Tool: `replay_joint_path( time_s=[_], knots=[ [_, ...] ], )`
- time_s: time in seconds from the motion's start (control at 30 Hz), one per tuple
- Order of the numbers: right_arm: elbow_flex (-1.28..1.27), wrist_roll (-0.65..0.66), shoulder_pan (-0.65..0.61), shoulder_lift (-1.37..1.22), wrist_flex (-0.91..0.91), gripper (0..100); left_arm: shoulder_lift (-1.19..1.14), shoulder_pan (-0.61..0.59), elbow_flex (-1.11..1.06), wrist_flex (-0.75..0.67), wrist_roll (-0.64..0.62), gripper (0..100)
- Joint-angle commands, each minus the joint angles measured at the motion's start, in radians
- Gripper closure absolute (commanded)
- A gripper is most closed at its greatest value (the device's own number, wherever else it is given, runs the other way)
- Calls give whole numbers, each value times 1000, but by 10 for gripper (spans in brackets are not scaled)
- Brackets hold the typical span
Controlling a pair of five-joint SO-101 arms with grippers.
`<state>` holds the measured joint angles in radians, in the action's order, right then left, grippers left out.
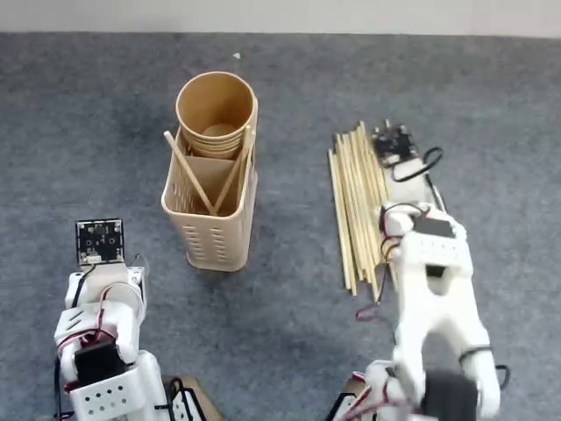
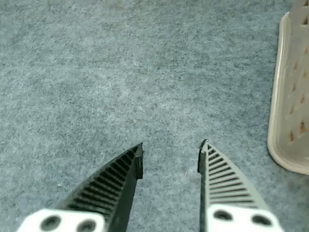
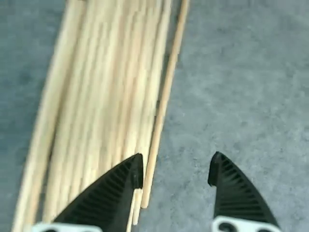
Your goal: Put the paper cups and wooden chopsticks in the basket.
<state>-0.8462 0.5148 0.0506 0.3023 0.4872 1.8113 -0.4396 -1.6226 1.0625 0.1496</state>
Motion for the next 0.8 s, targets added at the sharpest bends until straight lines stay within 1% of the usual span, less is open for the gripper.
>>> replay_joint_path(
  time_s=[0.0, 0.17, 0.33, 0.43, 0.53, 0.6, 0.7, 0.73, 0.77],
  knots=[
    [65, 14, 39, -156, -82, 775, 5, 16, 5, -15, 14, 787],
    [151, 8, 33, -308, -105, 775, 5, 16, 5, -15, 14, 787],
    [162, -14, 13, -329, -148, 774, 5, 16, 5, -17, 14, 787],
    [165, 2, -8, -357, -147, 774, 5, 16, 5, -17, 14, 787],
    [166, 20, -15, -437, -142, 779, 5, 15, 5, -15, 14, 787],
    [177, 26, -8, -495, -143, 817, 5, 15, 5, -15, 14, 787],
    [260, 21, 13, -522, -82, 979, 5, 15, 5, -15, 14, 787],
    [278, 21, 16, -522, -62, 998, 5, 15, 5, -15, 14, 787],
    [297, 21, 18, -522, -47, 982, 5, 15, 5, -15, 14, 787]
  ],
)
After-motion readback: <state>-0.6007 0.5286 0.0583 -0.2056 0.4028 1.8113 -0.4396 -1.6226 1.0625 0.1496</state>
